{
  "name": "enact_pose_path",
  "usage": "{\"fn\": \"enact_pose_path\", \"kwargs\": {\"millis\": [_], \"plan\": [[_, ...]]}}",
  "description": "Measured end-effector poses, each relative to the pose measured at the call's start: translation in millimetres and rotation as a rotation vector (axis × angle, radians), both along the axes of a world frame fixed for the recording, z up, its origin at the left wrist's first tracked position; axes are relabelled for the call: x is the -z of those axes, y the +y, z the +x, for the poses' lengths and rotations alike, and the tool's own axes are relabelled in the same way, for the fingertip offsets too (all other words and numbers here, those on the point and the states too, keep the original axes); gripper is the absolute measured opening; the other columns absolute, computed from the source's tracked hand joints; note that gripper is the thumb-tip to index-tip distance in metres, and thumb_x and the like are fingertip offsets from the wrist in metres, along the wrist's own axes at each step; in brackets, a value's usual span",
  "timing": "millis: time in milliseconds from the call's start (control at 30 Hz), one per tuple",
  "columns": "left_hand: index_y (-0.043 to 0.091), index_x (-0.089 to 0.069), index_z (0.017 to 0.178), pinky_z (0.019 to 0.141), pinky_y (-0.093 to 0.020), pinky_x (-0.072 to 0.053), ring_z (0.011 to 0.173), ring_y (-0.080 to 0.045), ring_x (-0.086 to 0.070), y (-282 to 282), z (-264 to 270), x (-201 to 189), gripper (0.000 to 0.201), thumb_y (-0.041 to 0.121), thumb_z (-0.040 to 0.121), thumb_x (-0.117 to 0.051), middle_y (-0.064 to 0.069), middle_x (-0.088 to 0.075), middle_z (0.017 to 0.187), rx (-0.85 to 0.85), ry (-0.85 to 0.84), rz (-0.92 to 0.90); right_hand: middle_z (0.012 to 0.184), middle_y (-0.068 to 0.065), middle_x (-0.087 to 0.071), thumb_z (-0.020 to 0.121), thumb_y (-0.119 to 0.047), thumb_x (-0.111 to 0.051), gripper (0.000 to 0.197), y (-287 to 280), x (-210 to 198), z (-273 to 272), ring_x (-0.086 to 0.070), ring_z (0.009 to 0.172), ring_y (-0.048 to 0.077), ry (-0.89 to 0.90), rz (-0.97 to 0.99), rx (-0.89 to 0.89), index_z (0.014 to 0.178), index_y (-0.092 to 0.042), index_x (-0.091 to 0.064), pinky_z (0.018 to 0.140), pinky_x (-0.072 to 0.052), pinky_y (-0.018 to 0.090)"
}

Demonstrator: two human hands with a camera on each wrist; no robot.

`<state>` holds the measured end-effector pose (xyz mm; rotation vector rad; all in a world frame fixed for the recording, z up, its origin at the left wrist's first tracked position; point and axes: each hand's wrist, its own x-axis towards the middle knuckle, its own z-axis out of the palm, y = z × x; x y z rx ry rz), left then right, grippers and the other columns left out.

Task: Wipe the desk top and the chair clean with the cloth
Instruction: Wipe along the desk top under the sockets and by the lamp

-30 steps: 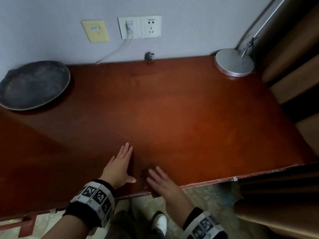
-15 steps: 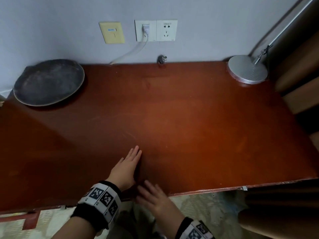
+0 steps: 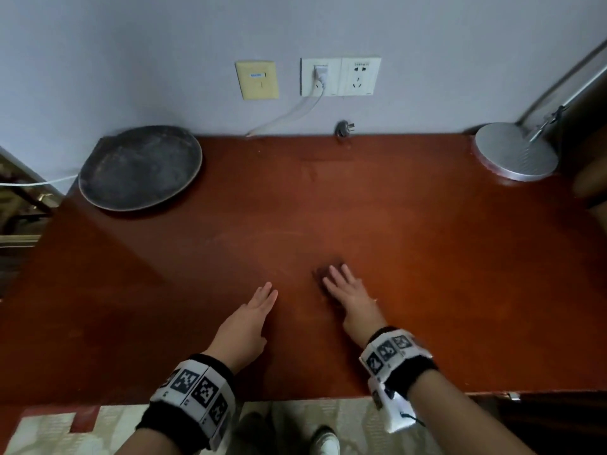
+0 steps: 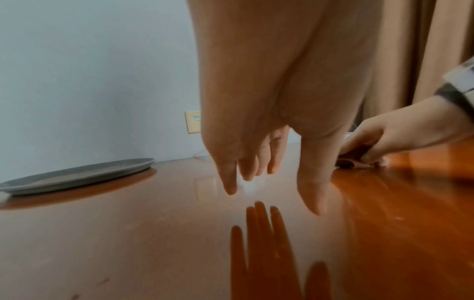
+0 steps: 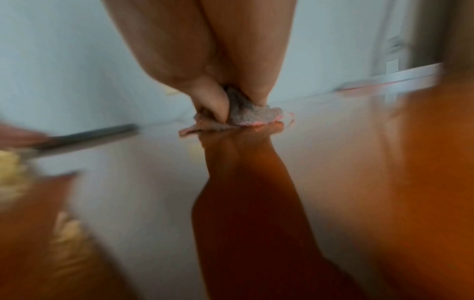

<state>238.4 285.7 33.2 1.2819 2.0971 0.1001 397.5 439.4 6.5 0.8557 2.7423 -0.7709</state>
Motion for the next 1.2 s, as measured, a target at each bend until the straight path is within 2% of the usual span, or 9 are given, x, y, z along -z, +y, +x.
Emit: {"fn": "enact_pose_path", "kwargs": {"millis": [167, 233, 300, 433, 533, 767, 967, 1133, 1200], "plan": [[0.020, 0.005, 0.152, 0.116, -0.027, -0.019, 0.146, -0.010, 0.002, -7.6, -20.8, -1.3, 0.092, 0.000, 0.085, -0.056, 0.005, 0.016, 0.158, -0.043, -0.008, -0.043, 0.157, 0.012, -0.007, 0.090, 0.002, -0.046, 0.060, -93.0, -6.3, -21.3, 0.009, 0.144, 0.024, -0.139, -0.225, -0.569, 0.146, -0.005, -0.027, 0.116, -0.002, 0.046], [0.019, 0.006, 0.152, 0.115, -0.028, -0.023, 0.146, -0.010, 0.005, -10.3, -27.8, -1.0, 0.096, 0.001, 0.084, -0.060, 0.005, 0.017, 0.157, -0.036, -0.020, -0.070, 0.154, 0.015, -0.016, 0.091, 0.001, -0.049, 0.054, -74.5, -21.4, -15.9, 0.002, 0.143, 0.026, -0.040, -0.297, -0.452, 0.142, 0.002, -0.032, 0.118, -0.005, 0.041], [0.018, 0.007, 0.151, 0.115, -0.029, -0.024, 0.146, -0.010, 0.007, -12.1, -34.2, -0.9, 0.098, 0.004, 0.084, -0.063, 0.005, 0.018, 0.157, -0.038, -0.029, -0.086, 0.151, -0.001, -0.014, 0.086, 0.013, -0.047, 0.063, -32.1, -34.1, -13.0, -0.004, 0.144, 0.019, 0.106, -0.322, -0.097, 0.144, -0.004, -0.029, 0.118, -0.001, 0.029], [0.018, 0.008, 0.151, 0.117, -0.029, -0.021, 0.146, -0.010, 0.007, -16.7, -45.1, -1.1, 0.098, 0.006, 0.085, -0.064, 0.004, 0.019, 0.157, -0.034, -0.044, -0.107, 0.157, -0.003, -0.002, 0.085, 0.014, -0.045, 0.076, 42.0, -27.3, -25.0, 0.004, 0.145, 0.017, -0.076, -0.098, 0.287, 0.149, -0.018, -0.017, 0.116, -0.009, 0.028], [0.017, 0.008, 0.151, 0.118, -0.029, -0.015, 0.145, -0.010, 0.008, -21.0, -59.2, -0.8, 0.096, 0.008, 0.087, -0.063, 0.003, 0.019, 0.157, -0.026, -0.042, -0.108, 0.158, 0.000, 0.007, 0.086, 0.013, -0.038, 0.077, 23.9, -14.4, -55.3, 0.011, 0.144, 0.022, -0.158, -0.013, 0.203, 0.150, -0.020, -0.010, 0.117, -0.003, 0.041], [0.017, 0.007, 0.151, 0.118, -0.027, -0.013, 0.146, -0.009, 0.006, -21.5, -99.7, -3.5, 0.094, 0.007, 0.086, -0.060, 0.003, 0.017, 0.157, 0.019, -0.023, -0.108, 0.158, 0.001, 0.003, 0.092, -0.004, -0.041, 0.061, -107.9, -17.9, -101.7, 0.013, 0.144, 0.019, -0.115, -0.178, -0.357, 0.149, -0.016, -0.020, 0.115, 0.005, 0.044], [0.016, 0.007, 0.151, 0.118, -0.026, -0.009, 0.145, -0.009, 0.007, -9.8, -115.7, -6.9, 0.091, 0.007, 0.088, -0.059, 0.003, 0.016, 0.158, 0.199, -0.026, -0.043, 0.148, -0.014, -0.024, 0.088, -0.001, -0.029, 0.056, -92.2, -24.5, -73.0, -0.006, 0.140, 0.001, 0.336, -0.172, 0.107, 0.138, -0.020, -0.043, 0.117, -0.013, 0.022], [0.019, 0.007, 0.151, 0.116, -0.024, -0.006, 0.145, -0.007, 0.007, -5.1, -97.0, -2.7, 0.092, 0.011, 0.089, -0.061, 0.008, 0.015, 0.157, 0.384, -0.044, 0.027, 0.153, -0.010, -0.011, 0.086, -0.001, -0.027, 0.064, -98.7, 6.9, -43.8, 0.011, 0.141, 0.006, 0.196, -0.032, 0.141, 0.145, -0.024, -0.030, 0.118, 0.002, 0.027], [0.019, 0.008, 0.151, 0.118, -0.024, -0.006, 0.145, -0.006, 0.008, -8.3, -85.1, 2.4, 0.092, 0.013, 0.090, -0.061, 0.008, 0.017, 0.157, 0.474, -0.063, 0.030, 0.150, -0.006, -0.025, 0.082, -0.008, -0.029, 0.060, -120.1, 23.9, -23.9, 0.004, 0.144, 0.008, 0.223, 0.010, 0.114, 0.139, -0.023, -0.041, 0.116, -0.001, 0.032]]}}
